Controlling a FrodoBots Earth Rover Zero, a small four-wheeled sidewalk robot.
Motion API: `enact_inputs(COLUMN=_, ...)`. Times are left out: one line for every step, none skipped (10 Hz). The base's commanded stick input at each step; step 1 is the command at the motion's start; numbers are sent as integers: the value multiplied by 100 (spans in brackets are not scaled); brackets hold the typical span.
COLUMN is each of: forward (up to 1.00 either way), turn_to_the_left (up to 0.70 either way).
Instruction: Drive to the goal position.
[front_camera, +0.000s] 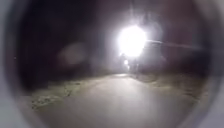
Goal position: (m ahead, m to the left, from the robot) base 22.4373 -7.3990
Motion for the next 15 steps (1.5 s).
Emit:
enact_inputs(forward=100, turn_to_the_left=-6)
enact_inputs(forward=100, turn_to_the_left=-4)
enact_inputs(forward=100, turn_to_the_left=-2)
enact_inputs(forward=100, turn_to_the_left=0)
enact_inputs(forward=100, turn_to_the_left=0)
enact_inputs(forward=100, turn_to_the_left=0)
enact_inputs(forward=100, turn_to_the_left=0)
enact_inputs(forward=100, turn_to_the_left=0)
enact_inputs(forward=100, turn_to_the_left=0)
enact_inputs(forward=100, turn_to_the_left=0)
enact_inputs(forward=100, turn_to_the_left=0)
enact_inputs(forward=100, turn_to_the_left=0)
enact_inputs(forward=100, turn_to_the_left=-2)
enact_inputs(forward=100, turn_to_the_left=-2)
enact_inputs(forward=100, turn_to_the_left=-2)
